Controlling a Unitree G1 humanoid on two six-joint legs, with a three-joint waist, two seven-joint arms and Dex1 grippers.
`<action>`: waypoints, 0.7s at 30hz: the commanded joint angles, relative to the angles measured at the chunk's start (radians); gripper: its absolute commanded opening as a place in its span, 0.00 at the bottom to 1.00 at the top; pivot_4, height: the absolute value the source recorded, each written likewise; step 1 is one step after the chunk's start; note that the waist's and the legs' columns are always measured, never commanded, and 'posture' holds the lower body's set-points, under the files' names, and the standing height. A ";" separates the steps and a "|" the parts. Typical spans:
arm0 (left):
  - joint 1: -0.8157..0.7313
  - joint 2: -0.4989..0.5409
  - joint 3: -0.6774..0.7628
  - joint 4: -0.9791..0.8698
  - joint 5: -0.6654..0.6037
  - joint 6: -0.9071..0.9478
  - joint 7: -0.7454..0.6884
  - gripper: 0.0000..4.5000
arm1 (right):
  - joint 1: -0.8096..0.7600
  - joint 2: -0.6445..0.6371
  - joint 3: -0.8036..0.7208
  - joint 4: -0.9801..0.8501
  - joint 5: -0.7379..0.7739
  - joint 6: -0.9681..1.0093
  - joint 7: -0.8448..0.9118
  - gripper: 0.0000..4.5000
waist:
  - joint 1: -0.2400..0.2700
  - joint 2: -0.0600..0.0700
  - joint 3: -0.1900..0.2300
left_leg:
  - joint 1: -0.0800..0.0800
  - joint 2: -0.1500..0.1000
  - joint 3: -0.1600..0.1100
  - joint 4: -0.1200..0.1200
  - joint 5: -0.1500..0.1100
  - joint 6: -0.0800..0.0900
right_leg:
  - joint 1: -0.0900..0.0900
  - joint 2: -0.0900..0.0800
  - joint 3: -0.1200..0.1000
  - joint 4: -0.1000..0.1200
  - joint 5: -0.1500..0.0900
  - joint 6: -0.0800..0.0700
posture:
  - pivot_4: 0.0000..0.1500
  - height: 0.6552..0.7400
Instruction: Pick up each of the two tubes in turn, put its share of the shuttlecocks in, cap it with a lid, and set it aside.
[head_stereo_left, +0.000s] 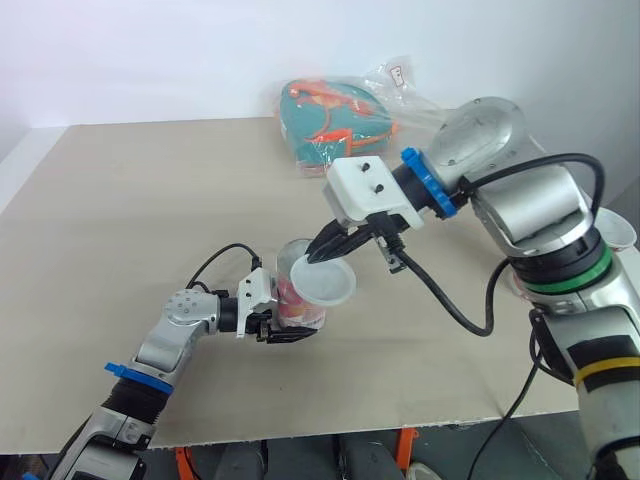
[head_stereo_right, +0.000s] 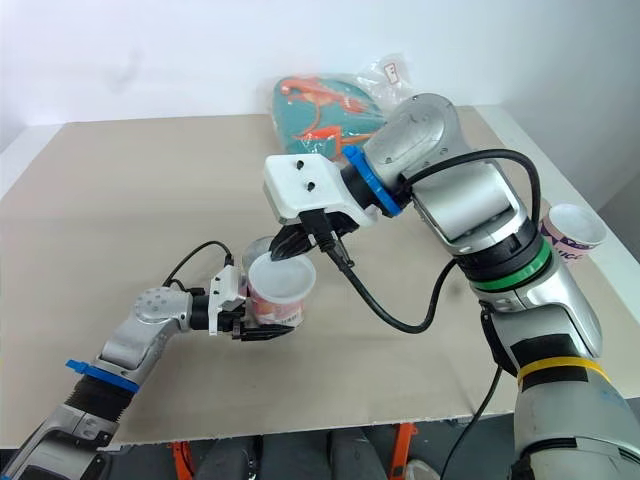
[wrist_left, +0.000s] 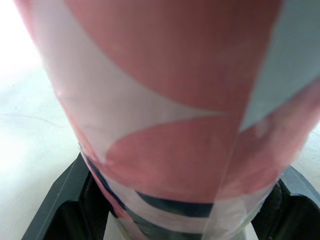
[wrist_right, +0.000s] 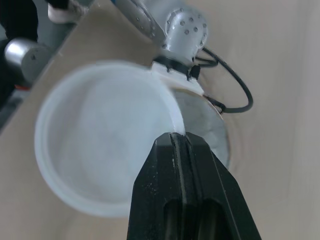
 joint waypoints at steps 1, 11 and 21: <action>-0.013 0.004 -0.030 0.028 0.029 -0.018 -0.025 0.69 | -0.036 0.004 0.011 0.028 -0.040 -0.051 0.021 0.02 | 0.002 0.000 0.000 | 0.000 0.000 0.000 0.000 0.000 0.000 | 0.000 0.000 0.000 0.000 0.000 0.000 | 1.00 0.99; -0.034 0.007 -0.020 0.066 0.030 -0.035 -0.044 0.69 | -0.086 0.028 0.014 0.073 -0.086 -0.106 0.020 0.02 | 0.002 0.000 0.000 | 0.000 0.000 -0.001 0.000 0.000 0.000 | 0.000 0.000 -0.001 0.000 0.001 -0.001 | 1.00 0.99; -0.040 0.009 -0.016 0.082 0.031 -0.042 -0.045 0.69 | -0.116 0.050 0.013 0.147 -0.137 -0.173 0.009 0.02 | 0.002 0.000 0.000 | 0.000 0.001 -0.001 0.000 0.000 0.000 | 0.000 0.000 -0.001 0.000 0.000 -0.001 | 1.00 0.99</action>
